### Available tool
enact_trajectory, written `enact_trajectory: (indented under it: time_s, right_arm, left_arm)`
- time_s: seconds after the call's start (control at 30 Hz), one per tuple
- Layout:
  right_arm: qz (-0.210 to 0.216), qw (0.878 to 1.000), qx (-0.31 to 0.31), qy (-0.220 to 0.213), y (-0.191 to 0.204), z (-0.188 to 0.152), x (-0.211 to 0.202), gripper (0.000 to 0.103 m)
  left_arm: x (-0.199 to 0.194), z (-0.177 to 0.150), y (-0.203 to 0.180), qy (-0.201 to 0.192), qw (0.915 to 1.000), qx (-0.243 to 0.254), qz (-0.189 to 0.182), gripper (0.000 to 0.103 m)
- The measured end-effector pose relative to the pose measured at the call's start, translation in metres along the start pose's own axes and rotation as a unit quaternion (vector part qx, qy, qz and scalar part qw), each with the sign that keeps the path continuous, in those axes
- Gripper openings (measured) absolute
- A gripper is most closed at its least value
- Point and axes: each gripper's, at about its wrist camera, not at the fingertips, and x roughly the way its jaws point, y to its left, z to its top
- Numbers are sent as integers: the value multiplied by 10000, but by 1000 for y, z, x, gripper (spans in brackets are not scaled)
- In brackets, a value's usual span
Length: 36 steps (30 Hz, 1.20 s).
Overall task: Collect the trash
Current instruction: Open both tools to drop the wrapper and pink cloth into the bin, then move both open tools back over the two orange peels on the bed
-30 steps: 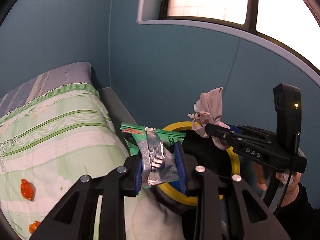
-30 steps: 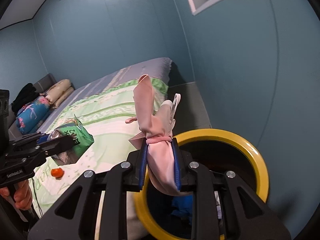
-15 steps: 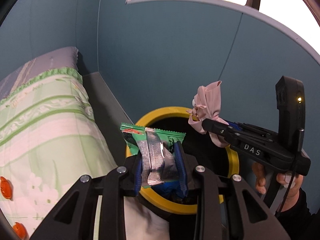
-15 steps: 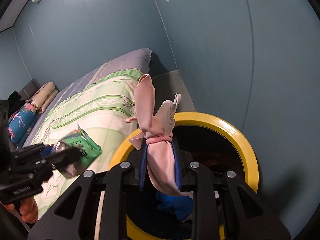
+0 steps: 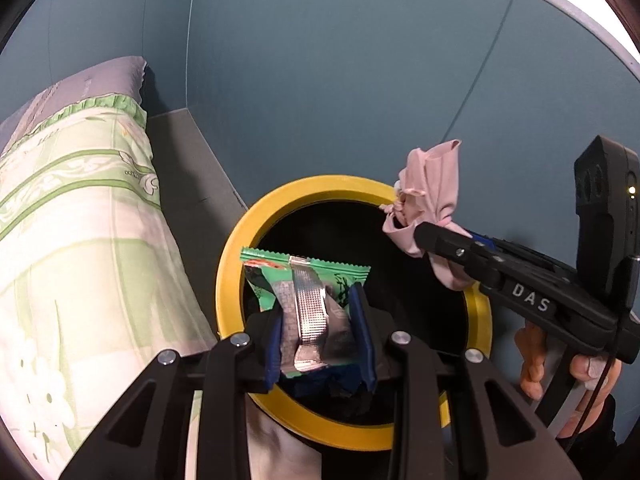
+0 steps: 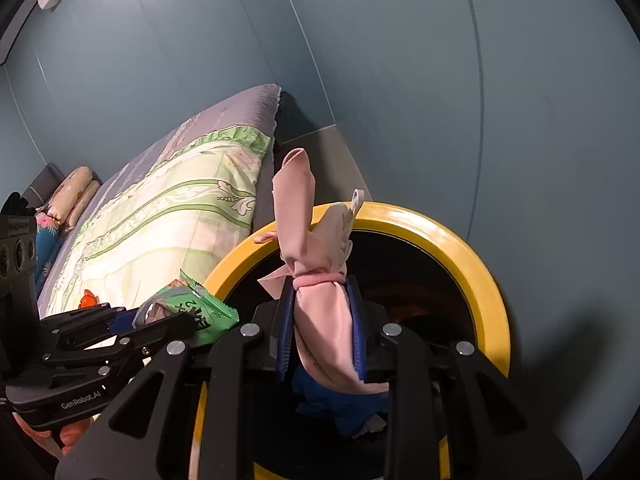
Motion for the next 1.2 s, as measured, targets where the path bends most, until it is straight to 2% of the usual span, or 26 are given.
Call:
enact_trajectory:
  time_s: [0.13, 0.17, 0.23, 0.5, 0.73, 1.0, 1.2]
  right_arm:
    - [-39, 9999, 126, -17, -7, 3, 3, 29]
    - [-48, 9999, 150, -26, -9, 2, 2, 31]
    - [-38, 9998, 196, -61, -8, 2, 0, 38]
    - [-55, 9996, 186, -192, -7, -1, -16, 41]
    - [53, 9990, 14, -445, 10, 2, -39, 54]
    - [401, 9957, -408, -727, 53, 1, -59, 75]
    - [928, 9890, -869, -757, 105, -4, -63, 83]
  left_arm:
    - [6, 1, 7, 40, 9998, -176, -77, 48]
    - [6, 0, 8, 37, 9998, -200, -92, 50]
    - [5, 2, 12, -7, 9996, -283, -82, 62]
    - [-11, 1, 30, -150, 9988, -457, -13, 69]
    - [-46, 6, 64, -500, 9960, -675, 308, 86]
    - [-97, -4, 130, -824, 9865, -1002, 1002, 93]
    - [-136, -27, 194, -935, 9750, -1450, 1401, 93]
